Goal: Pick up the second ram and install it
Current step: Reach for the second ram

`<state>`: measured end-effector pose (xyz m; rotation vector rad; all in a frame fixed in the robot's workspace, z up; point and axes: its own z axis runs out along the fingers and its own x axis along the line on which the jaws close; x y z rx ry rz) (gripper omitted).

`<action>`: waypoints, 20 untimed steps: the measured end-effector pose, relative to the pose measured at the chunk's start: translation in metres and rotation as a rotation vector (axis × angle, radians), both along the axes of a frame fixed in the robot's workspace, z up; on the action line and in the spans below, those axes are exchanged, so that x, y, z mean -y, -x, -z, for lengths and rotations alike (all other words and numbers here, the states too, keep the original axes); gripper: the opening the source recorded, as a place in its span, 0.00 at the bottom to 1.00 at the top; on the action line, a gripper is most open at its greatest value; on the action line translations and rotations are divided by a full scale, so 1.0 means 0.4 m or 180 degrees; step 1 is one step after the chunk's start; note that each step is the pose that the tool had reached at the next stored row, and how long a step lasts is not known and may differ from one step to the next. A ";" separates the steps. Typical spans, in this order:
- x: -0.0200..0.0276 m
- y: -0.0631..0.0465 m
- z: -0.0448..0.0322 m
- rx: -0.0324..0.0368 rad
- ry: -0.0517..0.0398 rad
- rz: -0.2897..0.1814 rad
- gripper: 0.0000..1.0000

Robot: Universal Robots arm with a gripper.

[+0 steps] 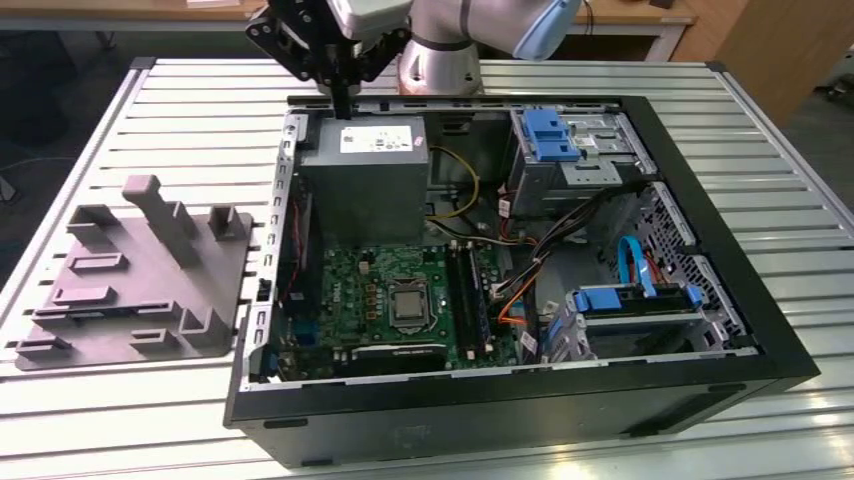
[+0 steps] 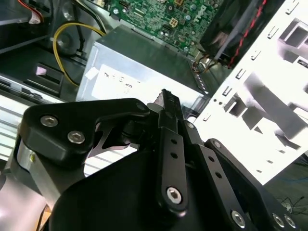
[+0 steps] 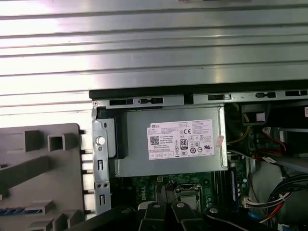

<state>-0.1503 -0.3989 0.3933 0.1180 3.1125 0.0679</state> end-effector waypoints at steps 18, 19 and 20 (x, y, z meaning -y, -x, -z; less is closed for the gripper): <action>0.000 0.091 0.000 0.0000 0.0000 0.0000 0.10; 0.000 0.095 0.000 0.0000 0.0000 0.0000 0.10; 0.000 0.098 0.000 0.0000 0.0000 0.0000 0.10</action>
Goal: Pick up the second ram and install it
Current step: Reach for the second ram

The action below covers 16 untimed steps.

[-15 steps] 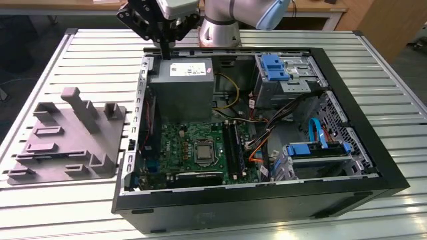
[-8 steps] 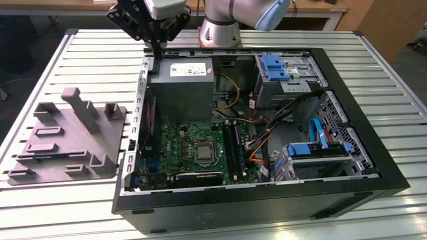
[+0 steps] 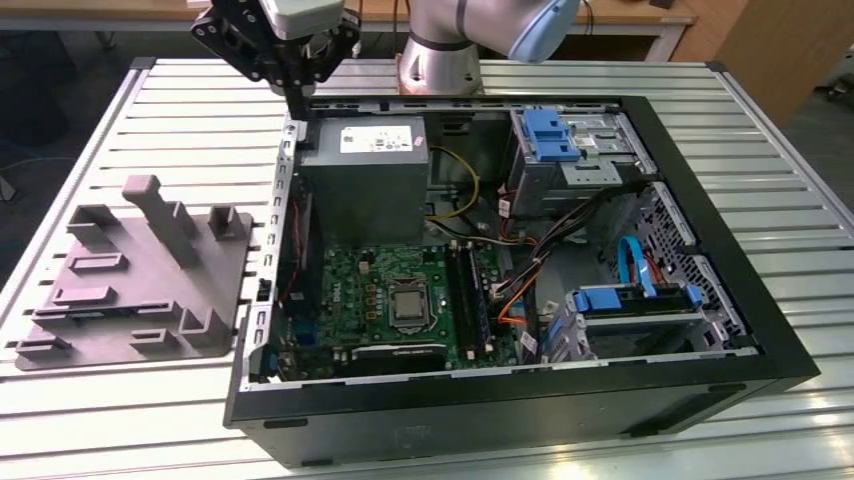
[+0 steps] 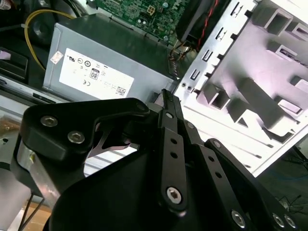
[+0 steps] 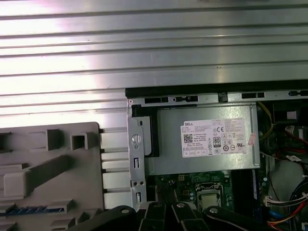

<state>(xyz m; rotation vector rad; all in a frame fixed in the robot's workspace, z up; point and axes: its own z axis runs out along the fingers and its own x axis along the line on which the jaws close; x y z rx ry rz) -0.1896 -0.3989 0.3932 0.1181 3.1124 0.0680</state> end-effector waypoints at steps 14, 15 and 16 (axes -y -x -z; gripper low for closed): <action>0.000 0.047 0.000 0.0000 0.0000 0.0000 0.10; 0.000 0.051 0.000 0.0000 0.0000 0.0000 0.10; 0.000 0.055 0.000 0.0000 0.0000 0.0000 0.10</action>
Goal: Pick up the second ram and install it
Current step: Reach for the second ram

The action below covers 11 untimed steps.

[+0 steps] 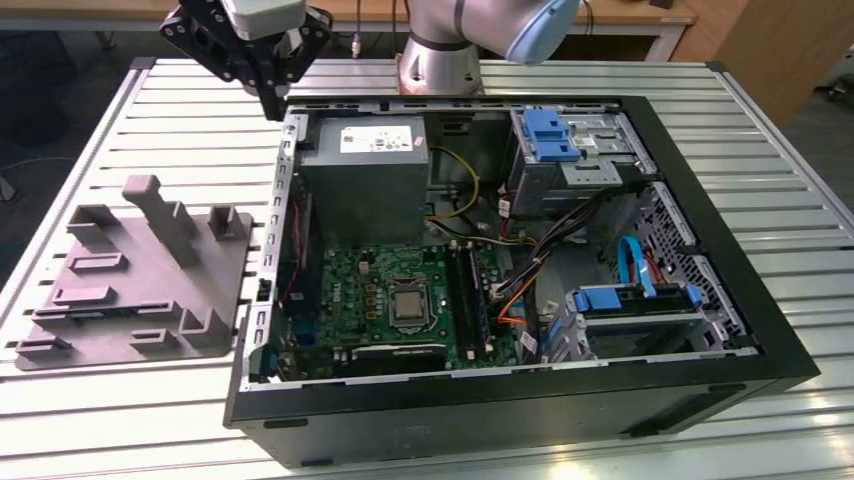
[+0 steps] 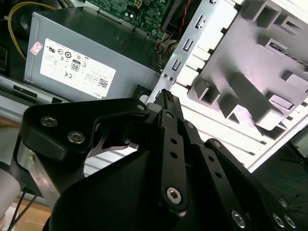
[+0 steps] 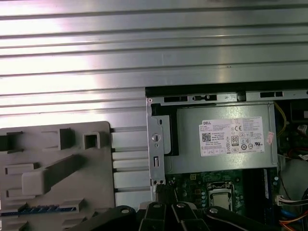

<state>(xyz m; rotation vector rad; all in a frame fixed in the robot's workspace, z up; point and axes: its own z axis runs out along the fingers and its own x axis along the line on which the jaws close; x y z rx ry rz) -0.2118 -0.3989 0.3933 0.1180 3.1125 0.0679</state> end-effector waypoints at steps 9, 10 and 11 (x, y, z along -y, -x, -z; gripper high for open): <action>0.000 0.042 0.000 0.0000 0.0000 0.0000 0.10; 0.000 0.046 0.000 0.0000 0.0000 0.0000 0.10; 0.000 0.050 0.000 0.0000 0.0000 0.0000 0.10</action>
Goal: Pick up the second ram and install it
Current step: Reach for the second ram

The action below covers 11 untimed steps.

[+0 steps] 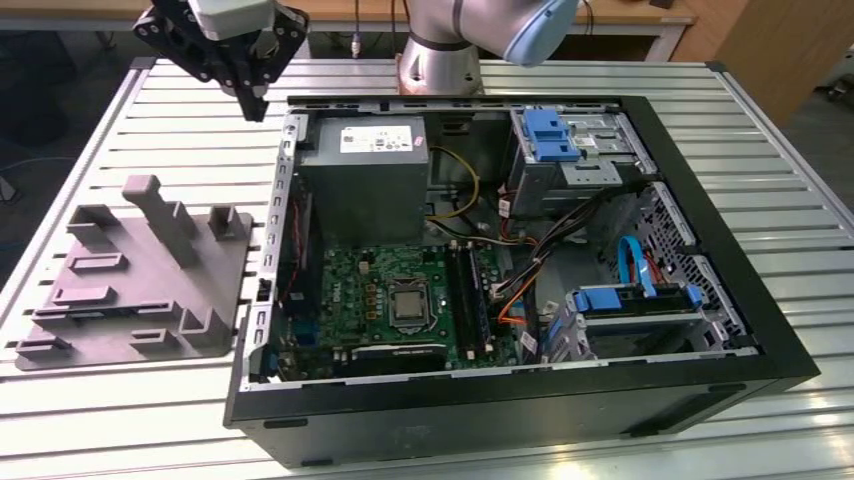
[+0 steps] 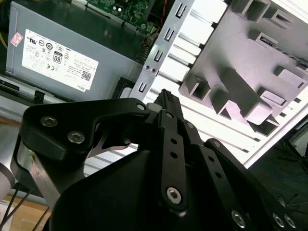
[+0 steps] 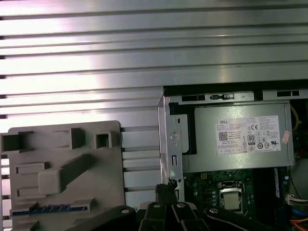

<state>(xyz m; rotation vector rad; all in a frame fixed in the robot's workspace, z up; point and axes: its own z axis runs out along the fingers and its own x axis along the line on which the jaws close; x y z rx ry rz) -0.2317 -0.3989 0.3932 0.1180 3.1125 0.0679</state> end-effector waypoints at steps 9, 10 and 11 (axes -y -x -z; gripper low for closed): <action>0.000 0.043 0.000 0.0000 0.0000 0.0000 0.10; 0.000 0.048 0.000 0.0000 0.0000 0.0000 0.10; 0.000 0.053 0.000 0.0000 0.0000 0.0000 0.10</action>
